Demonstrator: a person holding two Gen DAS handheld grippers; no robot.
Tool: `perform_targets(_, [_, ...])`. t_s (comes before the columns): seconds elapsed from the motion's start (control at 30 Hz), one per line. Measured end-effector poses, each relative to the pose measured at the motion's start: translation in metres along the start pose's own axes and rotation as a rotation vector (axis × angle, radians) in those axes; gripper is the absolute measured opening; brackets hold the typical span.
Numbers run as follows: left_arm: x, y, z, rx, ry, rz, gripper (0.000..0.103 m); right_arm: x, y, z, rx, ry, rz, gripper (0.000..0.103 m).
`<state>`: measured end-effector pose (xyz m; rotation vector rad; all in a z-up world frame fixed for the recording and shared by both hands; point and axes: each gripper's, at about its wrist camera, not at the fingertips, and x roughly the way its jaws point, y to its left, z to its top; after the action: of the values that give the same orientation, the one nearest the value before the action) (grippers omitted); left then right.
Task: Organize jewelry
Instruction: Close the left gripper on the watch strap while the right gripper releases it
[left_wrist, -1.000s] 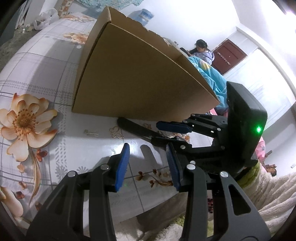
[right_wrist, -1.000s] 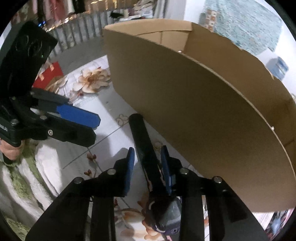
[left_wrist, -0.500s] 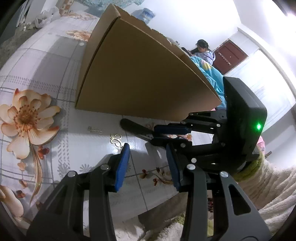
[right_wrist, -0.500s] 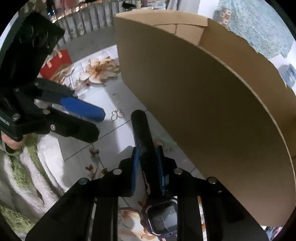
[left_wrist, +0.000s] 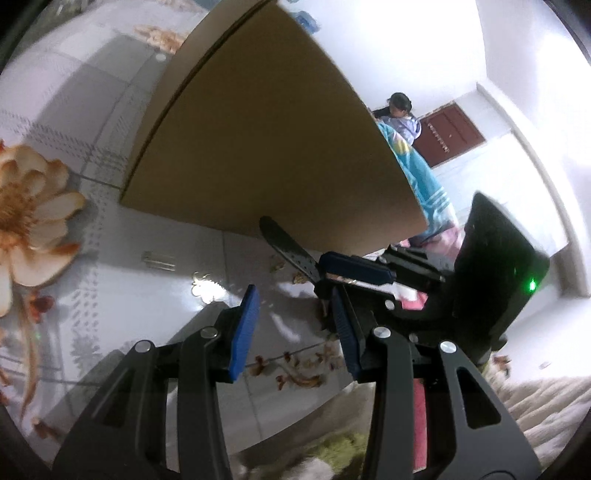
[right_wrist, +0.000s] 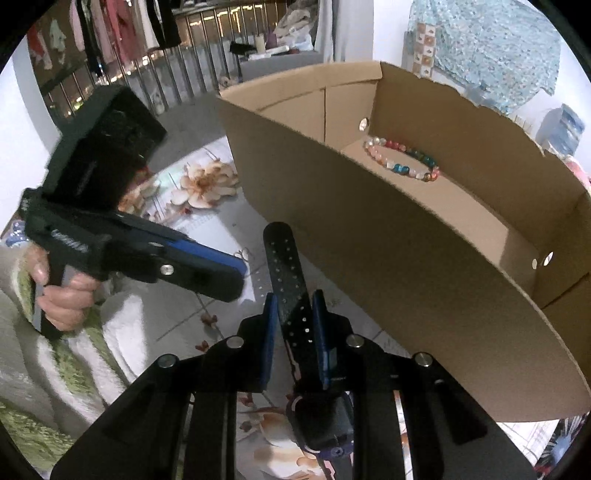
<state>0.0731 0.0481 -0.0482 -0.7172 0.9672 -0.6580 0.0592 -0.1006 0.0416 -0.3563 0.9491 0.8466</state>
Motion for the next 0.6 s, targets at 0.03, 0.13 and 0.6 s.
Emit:
perform_targets(0.03, [0.002, 0.001, 0.002, -0.014, -0.001, -0.010, 0.038, -0.001, 0.000, 0.000, 0.000, -0.008, 0.008, 0.019])
perform_targets(0.13, [0.004, 0.000, 0.007, -0.028, -0.017, -0.016, 0.038, -0.003, 0.003, 0.001, -0.006, -0.024, 0.034, 0.019])
perform_targets(0.6, [0.010, -0.026, -0.004, 0.131, -0.018, 0.195, 0.004, -0.007, 0.016, -0.010, -0.006, -0.046, 0.032, 0.000])
